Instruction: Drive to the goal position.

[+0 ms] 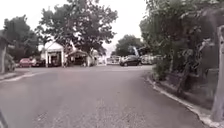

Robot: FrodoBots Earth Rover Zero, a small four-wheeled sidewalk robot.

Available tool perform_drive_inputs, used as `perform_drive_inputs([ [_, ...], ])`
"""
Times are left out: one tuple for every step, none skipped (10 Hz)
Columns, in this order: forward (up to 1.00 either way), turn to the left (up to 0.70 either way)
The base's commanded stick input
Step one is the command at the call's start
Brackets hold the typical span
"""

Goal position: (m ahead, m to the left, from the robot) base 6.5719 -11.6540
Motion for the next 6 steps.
perform_drive_inputs([
  [0.70, 0.00],
  [0.70, 0.00],
  [0.70, 0.00],
  [0.70, 0.00],
  [0.70, 0.00],
  [0.70, 0.00],
])
